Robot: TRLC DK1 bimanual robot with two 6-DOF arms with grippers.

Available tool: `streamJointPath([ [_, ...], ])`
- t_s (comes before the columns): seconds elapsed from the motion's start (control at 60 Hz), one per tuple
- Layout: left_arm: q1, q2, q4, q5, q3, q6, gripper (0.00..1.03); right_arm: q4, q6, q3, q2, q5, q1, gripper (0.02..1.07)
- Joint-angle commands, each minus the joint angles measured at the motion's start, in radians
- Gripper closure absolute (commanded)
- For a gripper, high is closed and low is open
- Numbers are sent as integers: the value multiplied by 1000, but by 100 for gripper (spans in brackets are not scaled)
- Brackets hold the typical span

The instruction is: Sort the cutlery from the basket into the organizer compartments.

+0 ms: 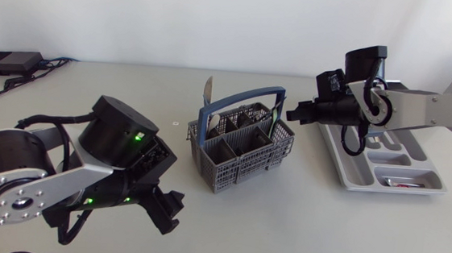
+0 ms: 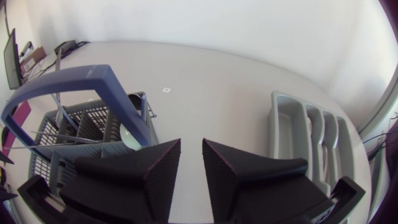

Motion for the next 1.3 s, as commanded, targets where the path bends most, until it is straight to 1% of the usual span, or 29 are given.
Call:
streamJointPath([
  [0.0, -4, -3, 3, 7, -24, -23, 20, -29, 24, 77, 45, -94, -42, 84],
  [0.05, -3, -4, 3, 5, -24, -19, 20, -58, 24, 106, 66, -141, -56, 89],
  [0.117, -1, -4, 1, 5, -23, -19, 20, -90, 24, 124, 85, -191, -60, 90],
  [0.217, 2, -4, 1, 5, -24, -18, 20, -119, 24, 118, 103, -211, -54, 94],
  [0.4, 3, 14, 4, 5, -27, -21, 20, -194, 19, 89, 120, -223, -28, 97],
  [0.467, 13, 17, 4, 5, -32, -16, 20, -240, 1, 63, 100, -249, -10, 98],
  [0.517, 34, 16, 4, 4, -40, -10, 20, -265, -10, 25, 59, -249, 21, 98],
  [0.6, 88, 7, 6, 4, -55, 16, 20, -263, -8, -43, -15, -245, 67, 98],
  [0.683, 128, 2, 9, 4, -69, 36, 20, -269, -8, -69, -55, -246, 70, 98],
  [0.783, 140, -7, 9, 4, -79, 46, 20, -272, -10, -75, -61, -249, 58, 98],
  [0.833, 145, -12, 9, 4, -79, 48, 20, -272, -8, -75, -66, -249, 55, 100],
  [1.033, 152, -39, 8, 4, -82, 54, 20, -268, -8, -81, -133, -249, 46, 100],
  [1.1, 149, -49, 4, 5, -81, 54, 20, -265, -21, -94, -181, -251, 47, 98],
  [1.217, 145, -59, -3, 5, -75, 53, 20, -256, -30, -120, -236, -223, 92, 80],
  [1.283, 138, -59, -5, 5, -72, 50, 20, -237, -33, -138, -250, -177, 128, 79],
])
